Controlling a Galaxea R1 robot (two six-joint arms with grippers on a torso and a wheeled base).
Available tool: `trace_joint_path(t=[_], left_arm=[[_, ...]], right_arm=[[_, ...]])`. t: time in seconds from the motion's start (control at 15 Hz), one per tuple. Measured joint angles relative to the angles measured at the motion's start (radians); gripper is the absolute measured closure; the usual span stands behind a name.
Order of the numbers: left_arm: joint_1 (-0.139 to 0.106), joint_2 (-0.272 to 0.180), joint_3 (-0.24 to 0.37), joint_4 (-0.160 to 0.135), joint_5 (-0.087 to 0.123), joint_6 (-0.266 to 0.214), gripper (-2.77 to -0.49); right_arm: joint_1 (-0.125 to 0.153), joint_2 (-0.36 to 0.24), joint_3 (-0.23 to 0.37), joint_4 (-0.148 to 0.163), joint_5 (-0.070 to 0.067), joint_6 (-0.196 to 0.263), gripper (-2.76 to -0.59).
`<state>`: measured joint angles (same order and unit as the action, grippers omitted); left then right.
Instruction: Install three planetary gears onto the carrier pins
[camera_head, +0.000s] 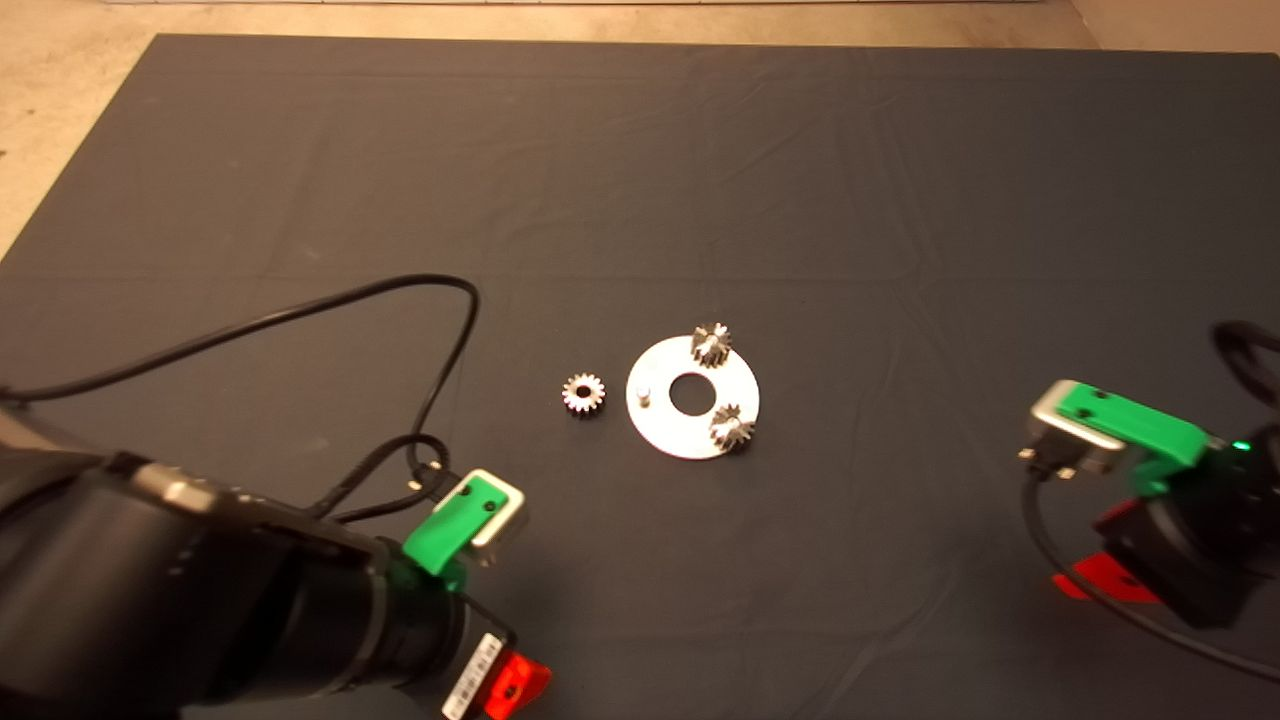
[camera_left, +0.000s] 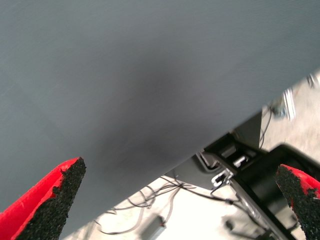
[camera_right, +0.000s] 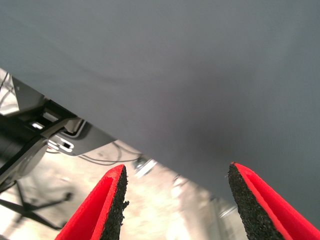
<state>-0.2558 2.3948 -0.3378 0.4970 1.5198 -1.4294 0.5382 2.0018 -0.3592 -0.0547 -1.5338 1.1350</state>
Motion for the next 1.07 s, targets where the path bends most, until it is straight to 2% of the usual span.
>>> trace_joint_path(t=[0.13,0.2,0.27,0.33,0.47,0.6,0.67,0.8,0.87,0.93,1.07], left_arm=[[-0.009,0.012,-0.048,-0.053,0.001,0.066,-2.77],[-0.014,0.012,-0.083,-0.079,0.007,0.113,-2.77],[-0.017,0.016,-0.107,-0.092,0.007,0.14,-2.77],[-0.017,0.028,-0.122,-0.112,0.009,0.157,-2.77],[-0.033,0.062,-0.154,-0.148,0.007,0.175,-2.77],[-0.072,0.09,-0.191,-0.178,0.007,0.191,-2.77],[-0.104,0.1,-0.205,-0.191,0.007,0.197,-2.77],[-0.187,0.124,-0.222,-0.205,0.007,0.207,-2.77],[-0.22,0.136,-0.232,-0.209,0.008,0.214,-2.77],[-0.239,0.156,-0.247,-0.211,0.007,0.221,-2.77],[-0.247,0.202,-0.287,-0.218,0.006,0.254,-2.77]], right_arm=[[-0.01,-0.062,0.008,0.006,-0.006,-0.017,-1.47],[-0.026,-0.063,0.012,0.011,-0.006,-0.032,-1.47],[-0.043,-0.056,0.018,0.018,0.0,-0.047,-1.47],[-0.056,-0.053,0.018,0.019,0.006,-0.06,-1.47],[-0.069,-0.054,0.019,0.019,0.003,-0.08,-1.47],[-0.092,-0.054,0.02,0.021,0.003,-0.094,-1.47],[-0.098,-0.054,0.02,0.022,0.003,-0.099,-1.47],[-0.098,-0.054,0.02,0.022,0.004,-0.108,-1.47],[-0.098,-0.054,0.021,0.022,0.004,-0.113,-1.47],[-0.103,-0.054,0.022,0.022,0.003,-0.114,-1.47],[-0.104,-0.05,0.023,0.023,0.003,-0.117,-1.47]])
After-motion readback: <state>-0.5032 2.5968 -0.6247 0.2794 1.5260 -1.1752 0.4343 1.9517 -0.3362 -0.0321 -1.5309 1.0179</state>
